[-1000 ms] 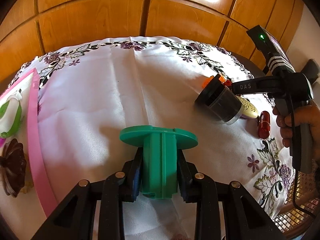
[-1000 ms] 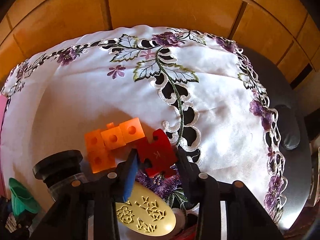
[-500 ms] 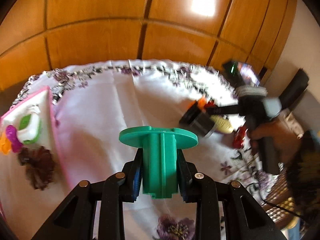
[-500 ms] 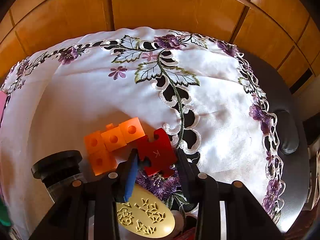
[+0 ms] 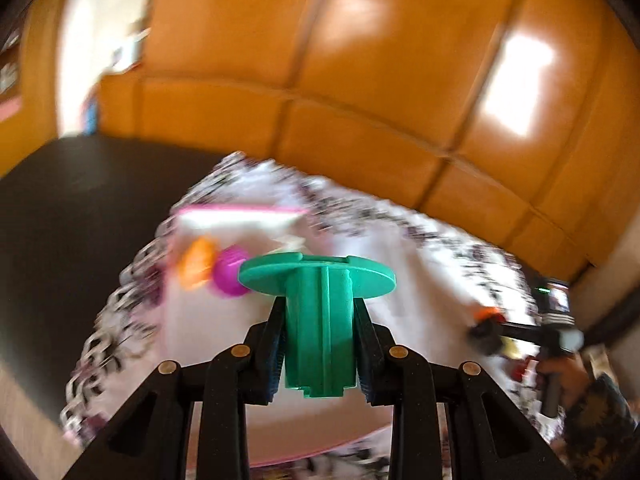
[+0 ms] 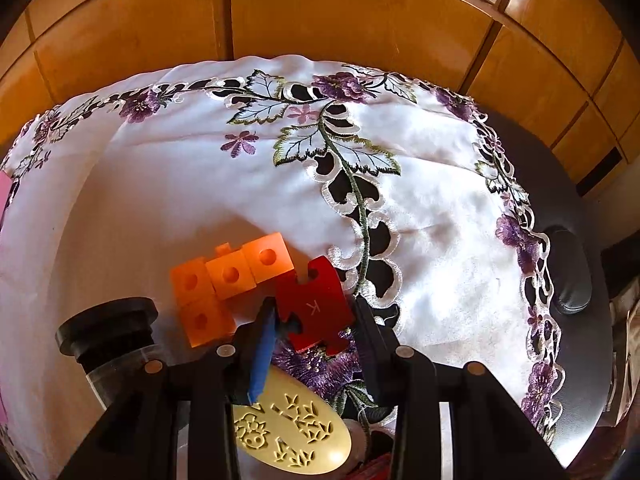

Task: Organize rigid objects
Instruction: 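Lower the green spool piece into the tray and open the left gripper, then grasp the red K puzzle piece with the right gripper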

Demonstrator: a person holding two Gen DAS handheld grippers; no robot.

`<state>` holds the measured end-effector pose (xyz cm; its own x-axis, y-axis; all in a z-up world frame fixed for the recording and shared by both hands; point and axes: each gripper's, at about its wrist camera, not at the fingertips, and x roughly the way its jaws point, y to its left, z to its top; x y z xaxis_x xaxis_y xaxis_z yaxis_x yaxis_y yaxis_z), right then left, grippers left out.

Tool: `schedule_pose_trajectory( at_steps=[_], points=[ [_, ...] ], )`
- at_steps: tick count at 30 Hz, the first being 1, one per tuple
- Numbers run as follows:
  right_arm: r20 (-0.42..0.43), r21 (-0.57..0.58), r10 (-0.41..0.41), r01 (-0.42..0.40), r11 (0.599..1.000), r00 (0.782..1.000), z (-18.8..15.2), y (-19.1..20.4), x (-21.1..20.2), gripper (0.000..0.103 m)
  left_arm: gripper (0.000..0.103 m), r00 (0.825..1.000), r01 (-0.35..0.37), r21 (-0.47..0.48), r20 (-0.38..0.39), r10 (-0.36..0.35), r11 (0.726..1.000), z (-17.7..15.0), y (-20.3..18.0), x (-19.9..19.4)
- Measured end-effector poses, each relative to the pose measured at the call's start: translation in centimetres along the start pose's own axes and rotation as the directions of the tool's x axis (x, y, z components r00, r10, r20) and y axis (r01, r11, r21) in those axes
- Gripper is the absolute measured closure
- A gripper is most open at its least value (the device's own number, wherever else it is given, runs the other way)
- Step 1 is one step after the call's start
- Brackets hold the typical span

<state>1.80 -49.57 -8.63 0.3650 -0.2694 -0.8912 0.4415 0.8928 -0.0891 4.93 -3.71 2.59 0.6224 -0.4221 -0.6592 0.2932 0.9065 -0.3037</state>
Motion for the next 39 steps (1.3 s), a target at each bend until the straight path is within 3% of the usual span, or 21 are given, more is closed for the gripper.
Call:
schedule_pose_trajectory(
  at_steps=[5,18,20,22,32,39],
  points=[
    [0.008,-0.022,-0.015,0.016,1.0,1.0,-0.1,0.3,-0.1,0.066,0.073,0.997,-0.052,-0.048,-0.068,0.049,0.997,-1.3,3.1,2.4],
    [0.013,-0.031,-0.019,0.02,0.999,1.0,-0.1,0.4,0.0,0.066,0.071,0.963,-0.127,-0.071,-0.247,0.106,0.989,-2.1,3.4,10.6],
    [0.013,-0.032,-0.02,0.02,0.999,1.0,-0.1,0.4,0.0,0.066,0.059,0.964,-0.122,-0.064,-0.247,0.102,0.99,-2.5,3.3,10.5],
    [0.013,-0.035,-0.021,0.022,0.999,1.0,-0.1,0.5,0.0,0.066,0.054,0.967,-0.116,-0.064,-0.234,0.098,0.991,-2.7,3.2,10.1],
    [0.015,-0.038,-0.023,0.023,0.999,1.0,0.0,0.5,-0.1,0.066,0.041,0.974,-0.13,-0.063,-0.195,0.116,0.99,-3.5,3.0,7.5],
    [0.015,-0.036,-0.021,0.022,0.999,1.0,0.0,0.6,-0.1,0.066,0.04,0.974,-0.171,-0.024,-0.158,0.165,0.985,-3.9,2.3,5.6]
  ],
)
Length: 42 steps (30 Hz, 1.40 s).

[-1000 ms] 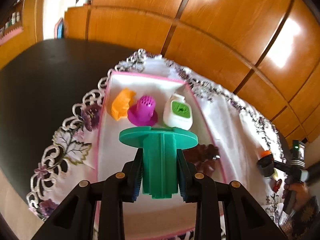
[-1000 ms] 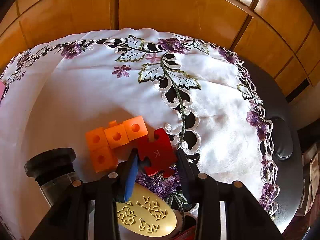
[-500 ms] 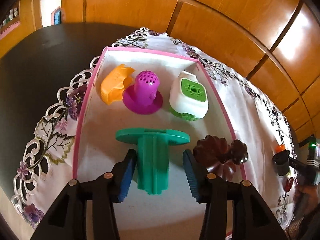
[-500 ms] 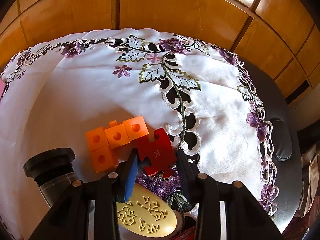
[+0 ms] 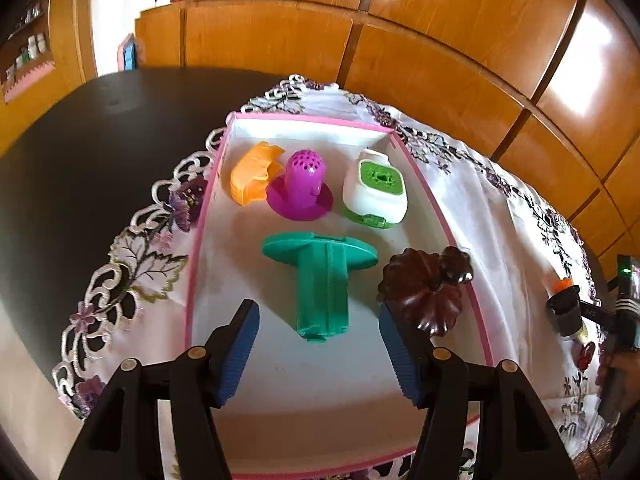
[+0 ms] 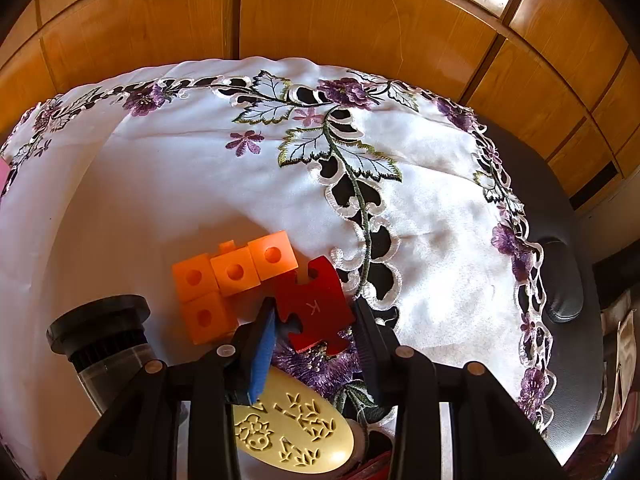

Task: Organize rigid objects
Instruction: 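Grasp the red K puzzle piece with the right gripper, then carry the red puzzle piece over the tray with the right gripper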

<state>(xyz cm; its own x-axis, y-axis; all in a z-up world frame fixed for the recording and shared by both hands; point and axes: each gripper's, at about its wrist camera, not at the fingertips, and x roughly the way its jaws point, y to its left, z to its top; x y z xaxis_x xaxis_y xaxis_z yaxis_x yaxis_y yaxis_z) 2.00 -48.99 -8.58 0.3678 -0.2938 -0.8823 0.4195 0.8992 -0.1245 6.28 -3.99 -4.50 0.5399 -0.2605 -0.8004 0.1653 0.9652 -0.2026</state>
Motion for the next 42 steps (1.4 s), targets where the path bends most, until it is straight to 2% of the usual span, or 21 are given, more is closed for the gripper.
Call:
schedule_pose_trajectory(
  at_steps=[13,26,30,36,42],
  points=[
    [0.003,-0.003,0.01,-0.01,1.0,1.0,-0.1,0.1,-0.1,0.066,0.032,0.992,-0.078,0.044,0.107,0.073,0.996,-0.4,-0.8,-3.7],
    [0.014,-0.024,0.018,-0.017,1.0,1.0,-0.2,0.6,-0.5,0.066,0.031,0.985,-0.104,0.082,0.144,0.091,0.991,-1.1,-1.6,-5.3],
    [0.06,0.002,0.022,-0.023,1.0,0.998,0.0,0.2,-1.4,0.066,0.032,0.983,-0.111,0.082,0.159,0.097,0.99,-1.1,-1.4,-5.8],
    [0.126,0.044,0.097,-0.103,0.994,0.987,0.3,-0.2,-3.1,0.066,0.031,0.977,-0.124,0.083,0.182,0.107,0.989,-1.3,-1.0,-6.5],
    [0.184,-0.002,0.21,-0.214,0.977,0.96,0.5,2.9,-5.8,0.066,0.032,0.971,-0.133,0.086,0.211,0.112,0.987,-1.3,-0.7,-7.2]
  ],
)
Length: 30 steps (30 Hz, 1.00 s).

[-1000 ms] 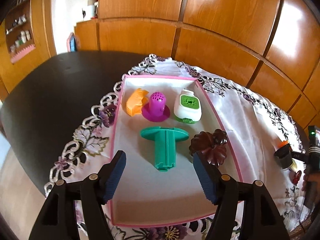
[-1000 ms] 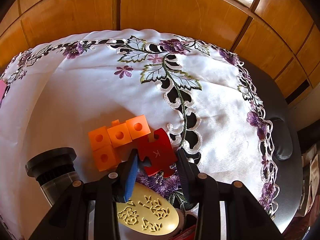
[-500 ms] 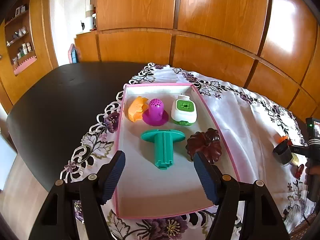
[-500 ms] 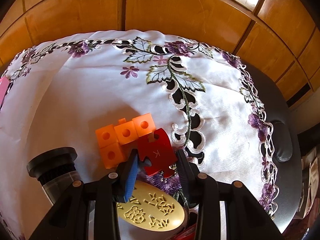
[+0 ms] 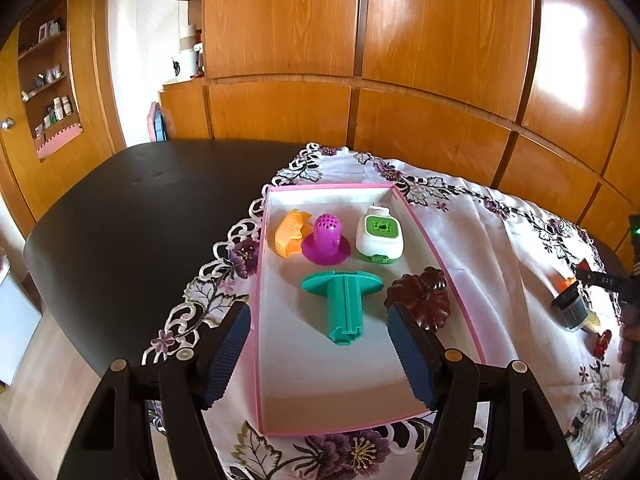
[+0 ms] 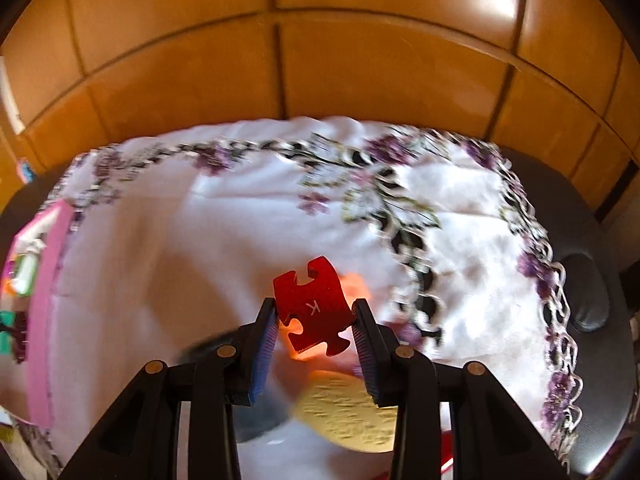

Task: Organize rigid objects
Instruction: 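Carry the red puzzle piece over the tray with the right gripper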

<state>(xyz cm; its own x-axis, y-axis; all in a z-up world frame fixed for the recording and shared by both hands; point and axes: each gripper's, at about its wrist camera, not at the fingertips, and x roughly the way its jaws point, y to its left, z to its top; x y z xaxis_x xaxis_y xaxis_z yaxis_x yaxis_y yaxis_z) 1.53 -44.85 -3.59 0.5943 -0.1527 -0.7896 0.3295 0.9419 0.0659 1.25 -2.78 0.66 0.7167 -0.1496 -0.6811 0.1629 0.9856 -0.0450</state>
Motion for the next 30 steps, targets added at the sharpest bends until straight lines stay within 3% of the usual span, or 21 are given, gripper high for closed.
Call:
schedule_pose_trajectory(
  at_steps=[5,8,15,18,23,26,30],
  points=[
    [0.03,-0.069,0.129,-0.127,0.99,0.991,0.6,5.7,-1.4,0.066,0.032,1.0,0.0,-0.002,0.014,0.0,1.0,0.1,0.2,-0.2],
    [0.043,-0.146,0.218,-0.209,0.967,0.975,1.0,10.3,-2.6,0.066,0.032,1.0,0.0,-0.009,0.015,0.0,1.0,0.0,0.5,-0.3],
    [0.017,-0.292,0.414,-0.391,0.873,0.91,2.0,21.3,-5.4,0.066,0.032,1.0,-0.005,-0.021,0.019,0.005,1.0,-0.1,1.1,-0.3],
    [-0.011,-0.329,0.462,-0.439,0.836,0.887,2.4,25.0,-5.9,0.066,0.032,1.0,-0.008,-0.031,0.022,0.009,0.999,-0.2,1.6,-0.3],
    [-0.069,-0.366,0.489,-0.478,0.798,0.87,2.2,29.8,-4.9,0.066,0.032,1.0,-0.008,-0.053,0.017,0.009,0.999,-0.4,2.5,-0.1],
    [-0.128,-0.387,0.465,-0.476,0.79,0.876,1.3,32.5,-3.0,0.066,0.032,1.0,-0.008,-0.063,0.012,0.009,0.998,-0.5,2.9,0.1],
    [-0.2,-0.411,0.368,-0.419,0.81,0.908,0.0,35.1,0.8,0.066,0.032,1.0,-0.011,-0.079,0.003,0.012,0.997,-0.8,3.6,0.2]
  ],
)
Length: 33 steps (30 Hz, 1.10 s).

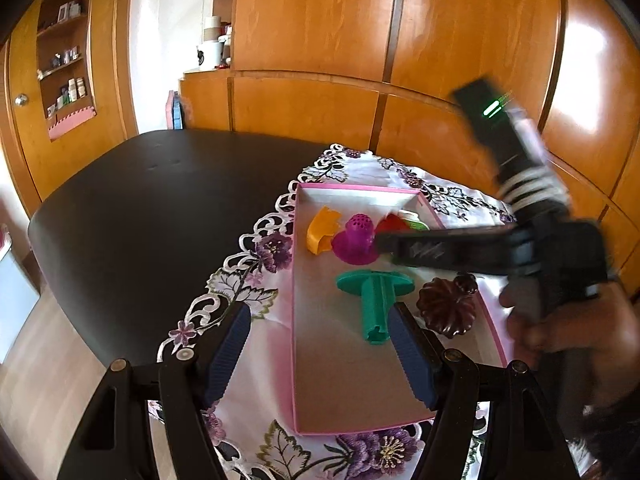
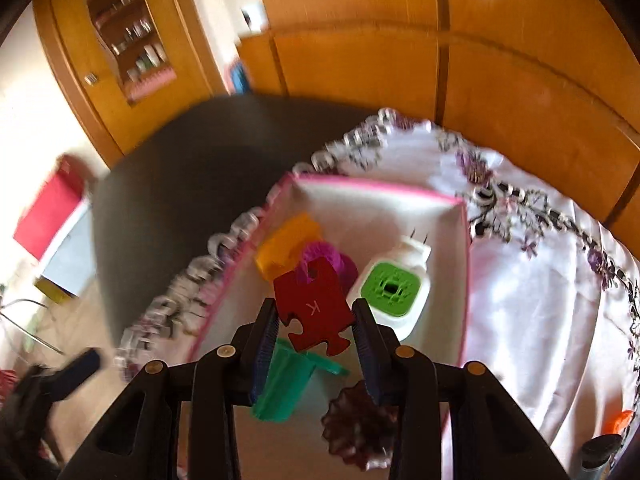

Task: Organize rigid objects
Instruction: 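Carry the red puzzle piece over the tray with the right gripper, then lower the red puzzle piece into the tray and open the right gripper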

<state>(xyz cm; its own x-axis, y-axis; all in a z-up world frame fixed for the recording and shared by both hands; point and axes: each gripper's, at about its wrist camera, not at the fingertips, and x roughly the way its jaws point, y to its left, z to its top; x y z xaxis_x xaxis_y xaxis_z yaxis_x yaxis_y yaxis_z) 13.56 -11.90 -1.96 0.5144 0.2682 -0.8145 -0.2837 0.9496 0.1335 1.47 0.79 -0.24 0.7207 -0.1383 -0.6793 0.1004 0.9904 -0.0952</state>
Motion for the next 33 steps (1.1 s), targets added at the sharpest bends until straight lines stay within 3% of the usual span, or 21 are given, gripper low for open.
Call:
schedule_pose_trajectory(
  at_steps=[4,12,20,33],
  points=[
    [-0.064,0.016,-0.021,0.022,1.0,0.998,-0.9,-0.3,2.8,0.066,0.032,1.0,-0.009,-0.017,-0.009,0.009,1.0,-0.3,0.8,0.3],
    [-0.048,0.043,-0.005,0.007,0.999,0.999,-1.5,-0.9,2.3,0.066,0.032,0.999,-0.019,-0.047,-0.028,0.018,0.999,-0.6,1.6,1.0],
    [0.025,0.084,0.009,-0.011,0.996,1.0,-1.8,-1.3,-1.3,0.065,0.032,0.999,-0.024,-0.041,-0.025,0.023,0.999,-0.6,1.3,0.8],
    [0.157,0.092,-0.062,0.048,0.995,0.986,-3.7,-2.9,-7.2,0.061,0.032,1.0,-0.009,-0.001,-0.001,0.009,1.0,-0.4,-0.2,-0.3]
  ],
)
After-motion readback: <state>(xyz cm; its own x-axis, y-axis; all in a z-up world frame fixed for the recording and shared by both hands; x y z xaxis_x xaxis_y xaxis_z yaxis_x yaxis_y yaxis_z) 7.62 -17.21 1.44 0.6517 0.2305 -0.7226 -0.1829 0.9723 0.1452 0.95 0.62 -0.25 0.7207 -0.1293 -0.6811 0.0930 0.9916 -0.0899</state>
